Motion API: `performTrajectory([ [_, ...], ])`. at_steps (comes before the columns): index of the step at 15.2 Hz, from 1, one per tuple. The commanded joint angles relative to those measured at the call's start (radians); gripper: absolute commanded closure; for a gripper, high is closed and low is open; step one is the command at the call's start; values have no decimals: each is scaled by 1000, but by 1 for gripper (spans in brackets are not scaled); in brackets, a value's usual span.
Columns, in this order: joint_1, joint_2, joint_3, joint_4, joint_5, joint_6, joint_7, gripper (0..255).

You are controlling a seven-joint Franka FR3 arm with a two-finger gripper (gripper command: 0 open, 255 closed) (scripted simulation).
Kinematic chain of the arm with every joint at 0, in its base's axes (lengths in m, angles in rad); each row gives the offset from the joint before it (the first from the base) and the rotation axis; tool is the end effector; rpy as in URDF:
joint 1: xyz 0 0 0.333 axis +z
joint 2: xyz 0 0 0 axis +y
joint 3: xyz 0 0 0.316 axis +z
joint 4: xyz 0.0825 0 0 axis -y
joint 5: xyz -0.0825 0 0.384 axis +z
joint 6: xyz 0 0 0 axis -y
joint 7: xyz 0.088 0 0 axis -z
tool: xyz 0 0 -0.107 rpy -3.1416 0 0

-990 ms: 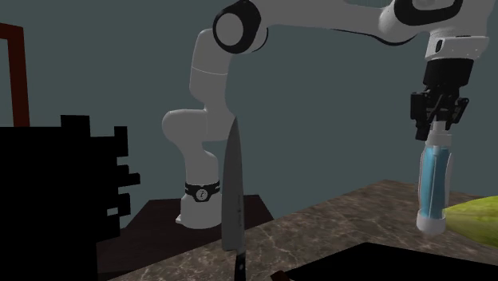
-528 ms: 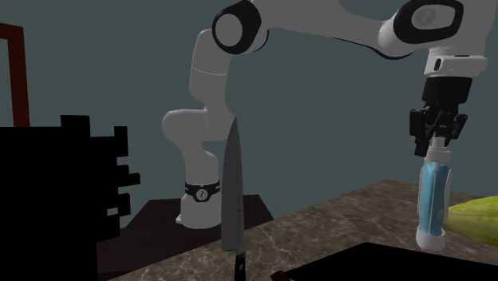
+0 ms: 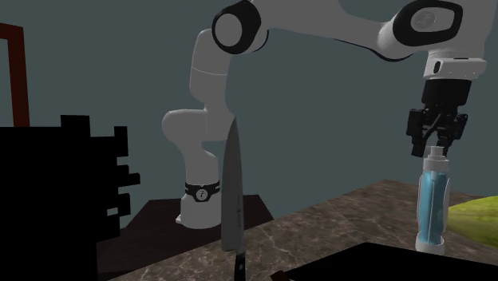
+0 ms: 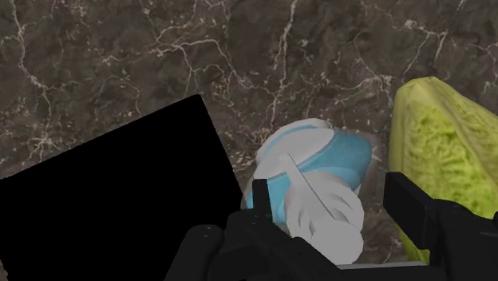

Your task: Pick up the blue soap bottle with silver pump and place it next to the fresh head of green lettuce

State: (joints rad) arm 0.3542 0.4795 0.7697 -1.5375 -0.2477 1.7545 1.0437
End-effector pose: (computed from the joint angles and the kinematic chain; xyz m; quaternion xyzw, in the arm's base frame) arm 0.3641 0.5426 0.4277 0.9957 0.0522 -0.0689 0.0340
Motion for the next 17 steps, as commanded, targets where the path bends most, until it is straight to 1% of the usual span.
performTrajectory([
  [1, 0, 0, 0, 0, 0, 0, 0, 0],
  [5, 0, 0, 0, 0, 0, 0, 0, 0],
  [9, 27, 10, 2, 146, 0, -132, -7, 0],
  [17, 27, 10, 2, 146, 0, -132, -7, 0],
])
